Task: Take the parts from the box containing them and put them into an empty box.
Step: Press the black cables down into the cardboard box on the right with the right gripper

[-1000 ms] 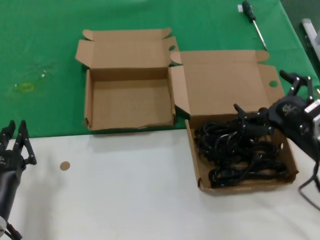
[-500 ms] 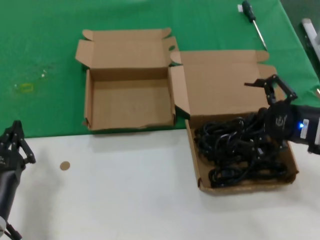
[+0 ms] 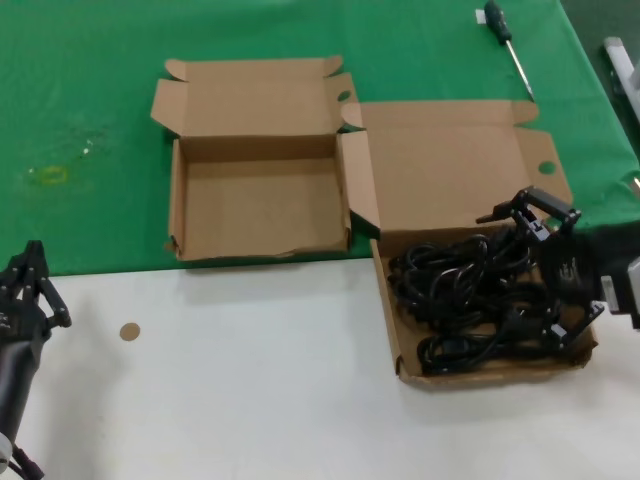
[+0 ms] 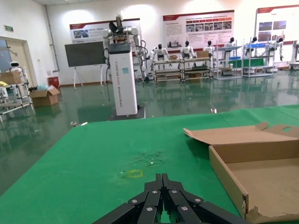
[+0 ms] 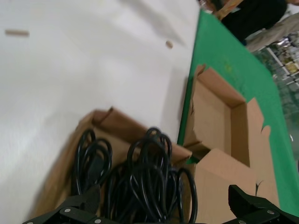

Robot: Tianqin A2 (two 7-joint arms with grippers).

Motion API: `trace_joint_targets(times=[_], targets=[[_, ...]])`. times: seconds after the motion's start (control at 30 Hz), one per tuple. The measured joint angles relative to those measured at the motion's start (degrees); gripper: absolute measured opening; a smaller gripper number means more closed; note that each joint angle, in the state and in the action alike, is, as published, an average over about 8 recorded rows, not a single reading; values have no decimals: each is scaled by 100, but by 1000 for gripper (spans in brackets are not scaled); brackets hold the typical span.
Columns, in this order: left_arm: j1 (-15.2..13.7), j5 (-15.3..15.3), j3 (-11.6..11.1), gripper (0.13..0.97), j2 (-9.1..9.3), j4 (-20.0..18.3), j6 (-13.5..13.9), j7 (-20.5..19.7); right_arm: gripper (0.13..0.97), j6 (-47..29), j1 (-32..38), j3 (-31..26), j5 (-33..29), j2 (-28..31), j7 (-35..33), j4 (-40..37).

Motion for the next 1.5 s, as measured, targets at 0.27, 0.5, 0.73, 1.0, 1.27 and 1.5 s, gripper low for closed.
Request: trace_joint_targets(times=[0.27, 0.5, 0.73, 1.0, 1.27, 1.5], targets=[[0, 0, 0, 152, 0, 0, 0, -3, 966, 111, 509, -367, -505, -285, -346, -487], [0, 1, 0, 152, 0, 0, 0, -3, 960, 216, 721, -502, -641, -504, -551, -799], [0, 1, 0, 152, 0, 0, 0, -3, 944, 263, 823, -590, -681, -663, -661, -997], [0, 2, 0, 152, 0, 0, 0, -3, 852, 278, 900, -639, -686, -758, -704, -1138], [0, 1, 0, 152, 0, 0, 0, -3, 708, 276, 933, -658, -674, -788, -710, -1203], [0, 1, 0, 152, 0, 0, 0, -2, 632, 284, 946, -662, -654, -823, -756, -1295]])
